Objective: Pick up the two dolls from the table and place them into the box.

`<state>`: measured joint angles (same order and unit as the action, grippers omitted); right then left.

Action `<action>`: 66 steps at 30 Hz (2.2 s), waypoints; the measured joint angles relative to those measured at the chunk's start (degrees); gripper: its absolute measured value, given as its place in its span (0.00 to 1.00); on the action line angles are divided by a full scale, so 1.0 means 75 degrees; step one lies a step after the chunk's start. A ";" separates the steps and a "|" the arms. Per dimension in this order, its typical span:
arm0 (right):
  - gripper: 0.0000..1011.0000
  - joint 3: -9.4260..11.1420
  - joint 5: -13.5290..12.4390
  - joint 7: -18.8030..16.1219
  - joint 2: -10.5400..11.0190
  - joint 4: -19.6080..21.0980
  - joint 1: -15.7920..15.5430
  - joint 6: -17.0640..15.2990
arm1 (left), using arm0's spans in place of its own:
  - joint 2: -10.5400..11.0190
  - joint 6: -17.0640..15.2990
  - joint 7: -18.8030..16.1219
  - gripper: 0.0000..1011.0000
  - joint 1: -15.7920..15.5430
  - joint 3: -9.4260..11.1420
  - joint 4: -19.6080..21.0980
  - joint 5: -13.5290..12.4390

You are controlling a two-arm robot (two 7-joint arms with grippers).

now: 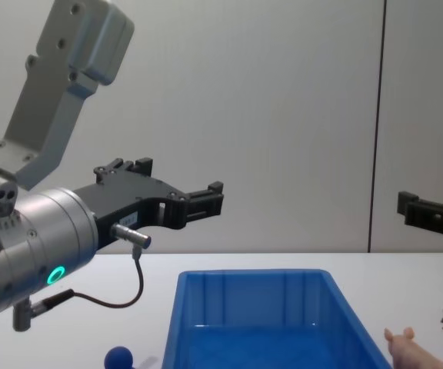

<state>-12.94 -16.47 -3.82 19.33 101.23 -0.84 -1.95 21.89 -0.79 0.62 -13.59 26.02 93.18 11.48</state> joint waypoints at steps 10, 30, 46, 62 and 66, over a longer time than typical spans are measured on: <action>0.99 0.0011 -0.0001 0.0055 0.0007 0.0029 -0.0032 -0.0032 | 0.0000 0.0000 0.0000 0.99 0.0000 0.0000 0.0000 0.0000; 0.99 0.0158 -0.0013 0.0547 0.0110 0.0223 -0.0150 -0.1045 | 0.0000 0.0000 0.0000 0.99 0.0000 0.0000 0.0000 0.0000; 0.99 0.0218 0.0163 0.0667 0.0085 -0.0171 -0.0045 -0.1927 | 0.0000 0.0000 0.0000 0.99 0.0000 0.0000 0.0000 0.0000; 0.99 0.0212 0.0236 0.0407 0.0036 -0.0587 -0.0010 -0.2251 | 0.0000 0.0000 0.0000 0.99 0.0000 0.0000 0.0000 0.0000; 0.99 0.0199 0.0248 0.0325 0.0020 -0.0670 -0.0008 -0.2320 | 0.0000 0.0000 0.0000 0.99 0.0000 0.0000 0.0000 0.0000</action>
<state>-11.45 -14.60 -1.38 19.48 96.21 -0.90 -19.35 21.89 -0.79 0.63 -13.59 26.02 93.18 11.48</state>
